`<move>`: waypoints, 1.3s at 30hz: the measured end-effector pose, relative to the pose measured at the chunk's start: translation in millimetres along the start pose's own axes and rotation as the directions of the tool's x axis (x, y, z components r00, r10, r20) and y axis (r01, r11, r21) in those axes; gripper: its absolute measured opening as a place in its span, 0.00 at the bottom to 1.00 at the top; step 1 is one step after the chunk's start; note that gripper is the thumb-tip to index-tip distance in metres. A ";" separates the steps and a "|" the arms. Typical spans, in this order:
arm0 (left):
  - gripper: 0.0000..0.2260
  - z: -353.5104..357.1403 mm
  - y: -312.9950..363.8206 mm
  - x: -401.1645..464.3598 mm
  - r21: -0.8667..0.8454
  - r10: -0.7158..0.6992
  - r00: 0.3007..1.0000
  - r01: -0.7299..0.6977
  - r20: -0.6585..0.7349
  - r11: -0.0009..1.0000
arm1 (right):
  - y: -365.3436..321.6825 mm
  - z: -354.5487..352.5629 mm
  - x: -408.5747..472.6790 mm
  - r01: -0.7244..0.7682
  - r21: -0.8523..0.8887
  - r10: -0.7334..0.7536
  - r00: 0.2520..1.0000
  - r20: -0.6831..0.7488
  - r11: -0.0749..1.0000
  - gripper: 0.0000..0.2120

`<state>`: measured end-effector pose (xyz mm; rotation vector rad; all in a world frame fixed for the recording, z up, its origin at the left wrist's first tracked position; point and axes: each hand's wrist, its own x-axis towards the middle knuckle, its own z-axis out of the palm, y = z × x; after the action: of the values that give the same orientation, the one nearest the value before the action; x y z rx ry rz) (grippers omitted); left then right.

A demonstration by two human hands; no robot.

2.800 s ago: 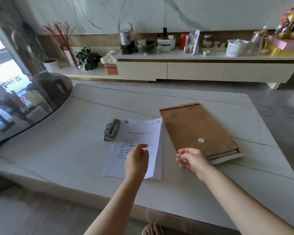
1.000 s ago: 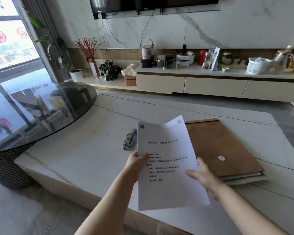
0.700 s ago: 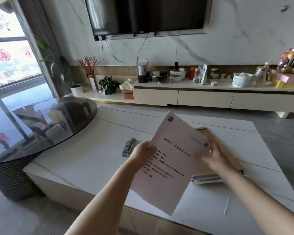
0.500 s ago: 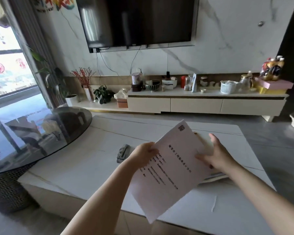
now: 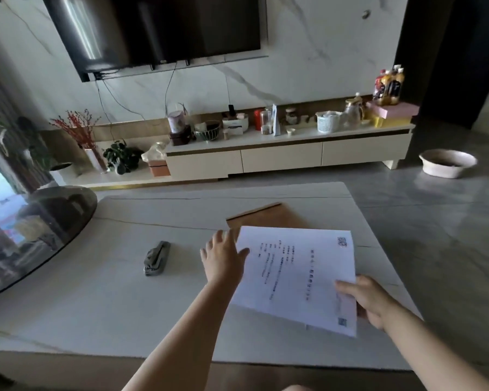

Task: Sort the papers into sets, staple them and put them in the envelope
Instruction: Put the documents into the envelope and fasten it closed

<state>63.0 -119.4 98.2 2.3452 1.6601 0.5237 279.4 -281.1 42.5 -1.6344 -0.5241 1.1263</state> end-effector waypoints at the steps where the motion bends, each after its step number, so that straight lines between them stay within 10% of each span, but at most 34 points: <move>1: 0.24 7.9 -4.8 -1.1 -0.034 -0.025 1.000 0.025 -0.001 0.999 | 12.3 -6.6 5.6 -0.037 0.039 0.039 0.998 -0.055 0.999 0.04; 17: 0.14 114.4 -15.6 8.8 -0.074 -0.006 0.953 0.030 0.303 0.997 | 91.4 -66.8 38.0 0.049 0.086 0.008 0.830 -0.557 0.995 0.04; 30: 0.08 133.7 -17.6 32.1 0.113 0.081 0.952 -0.119 0.294 0.986 | 86.8 -87.4 29.7 0.045 0.227 0.068 0.880 -0.470 0.973 0.10; 39: 0.04 110.0 -3.4 36.2 -0.228 -0.095 0.948 0.169 0.304 0.959 | 74.6 -81.2 18.9 0.029 0.276 0.076 0.929 -0.361 0.961 0.07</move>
<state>115.9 -81.4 2.4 2.0006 1.5048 0.3216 344.4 -334.4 -31.4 -1.5563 -0.0949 0.8355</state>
